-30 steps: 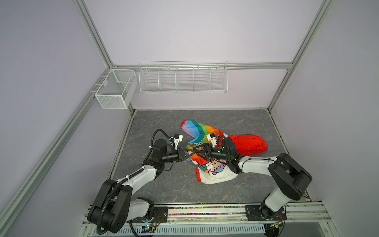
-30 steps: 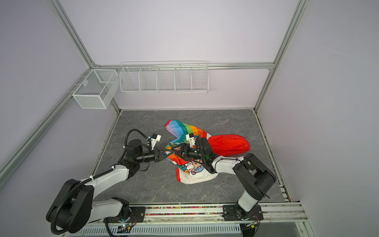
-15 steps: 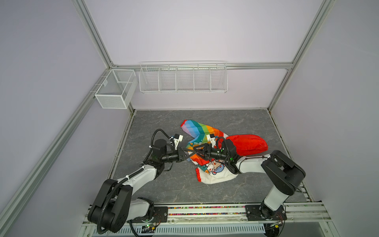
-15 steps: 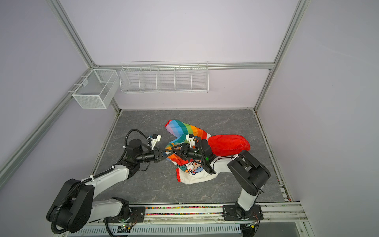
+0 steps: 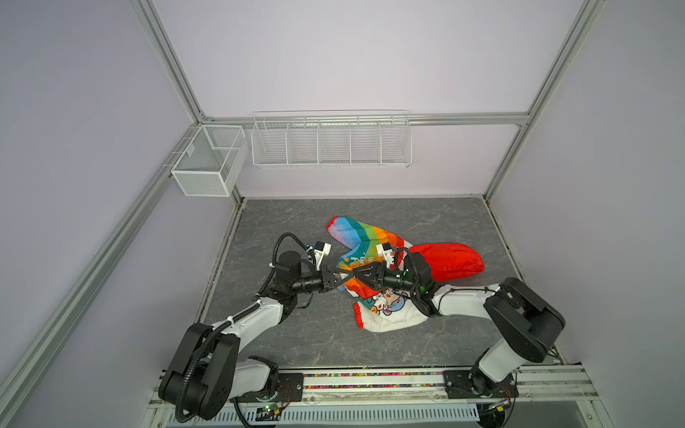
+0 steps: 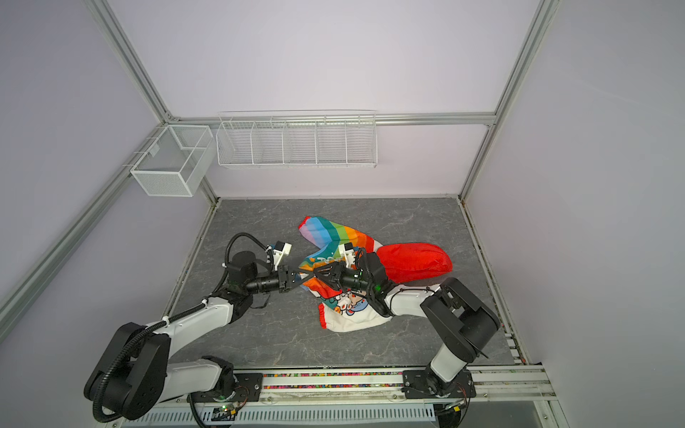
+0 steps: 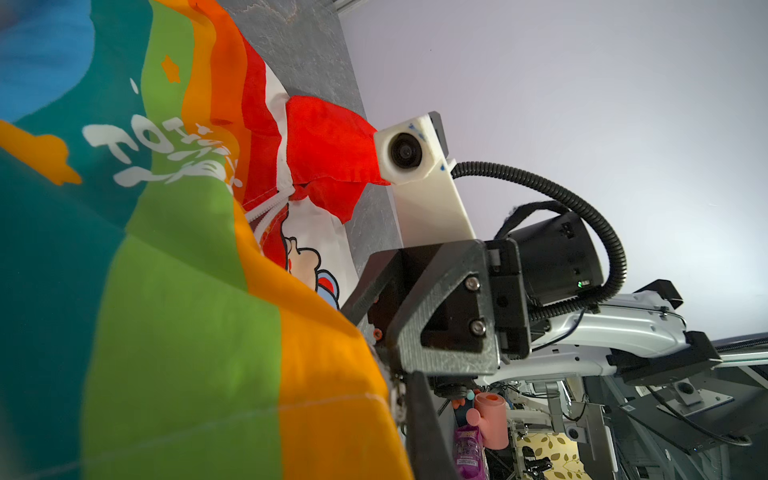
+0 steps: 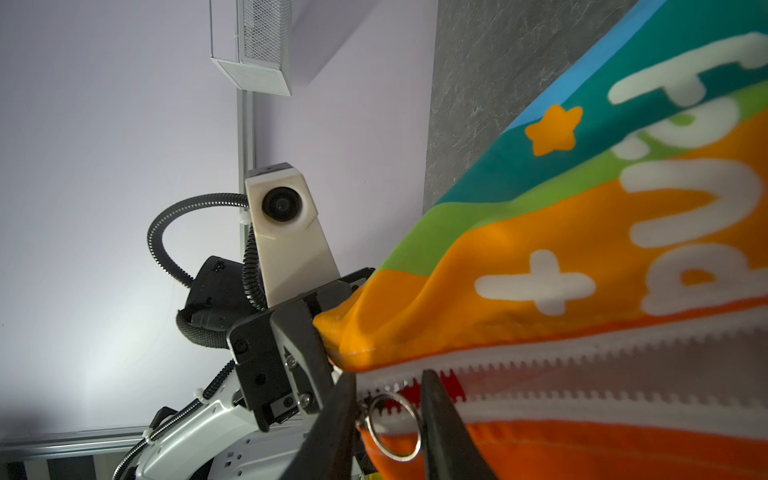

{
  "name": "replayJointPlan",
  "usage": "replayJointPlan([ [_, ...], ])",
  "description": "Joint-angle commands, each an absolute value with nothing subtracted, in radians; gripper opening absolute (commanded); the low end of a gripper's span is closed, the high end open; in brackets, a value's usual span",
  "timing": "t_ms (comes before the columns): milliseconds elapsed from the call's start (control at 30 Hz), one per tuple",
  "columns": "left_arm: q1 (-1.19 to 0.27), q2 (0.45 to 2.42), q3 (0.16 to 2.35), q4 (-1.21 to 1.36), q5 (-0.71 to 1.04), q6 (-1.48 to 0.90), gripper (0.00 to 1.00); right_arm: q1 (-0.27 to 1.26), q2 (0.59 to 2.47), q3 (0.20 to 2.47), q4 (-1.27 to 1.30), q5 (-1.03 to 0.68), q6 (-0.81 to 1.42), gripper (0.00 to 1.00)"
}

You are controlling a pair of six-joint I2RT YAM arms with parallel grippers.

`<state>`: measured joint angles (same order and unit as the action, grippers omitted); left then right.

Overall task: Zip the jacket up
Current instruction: 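Press the right gripper's slider against the rainbow edge held by the left gripper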

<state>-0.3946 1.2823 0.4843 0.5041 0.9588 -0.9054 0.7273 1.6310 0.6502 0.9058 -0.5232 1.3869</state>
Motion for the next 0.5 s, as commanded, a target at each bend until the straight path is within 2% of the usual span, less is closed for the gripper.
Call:
replayJointPlan([
  [0,-0.393,1.292,0.485,0.543,0.964,-0.911,0.0,0.726,1.603,0.638,0.891,-0.528,1.393,0.26],
  [467,-0.393,1.291,0.486,0.538,0.964,-0.912,0.0,0.724,1.58,0.632,0.876,-0.525,1.391,0.15],
])
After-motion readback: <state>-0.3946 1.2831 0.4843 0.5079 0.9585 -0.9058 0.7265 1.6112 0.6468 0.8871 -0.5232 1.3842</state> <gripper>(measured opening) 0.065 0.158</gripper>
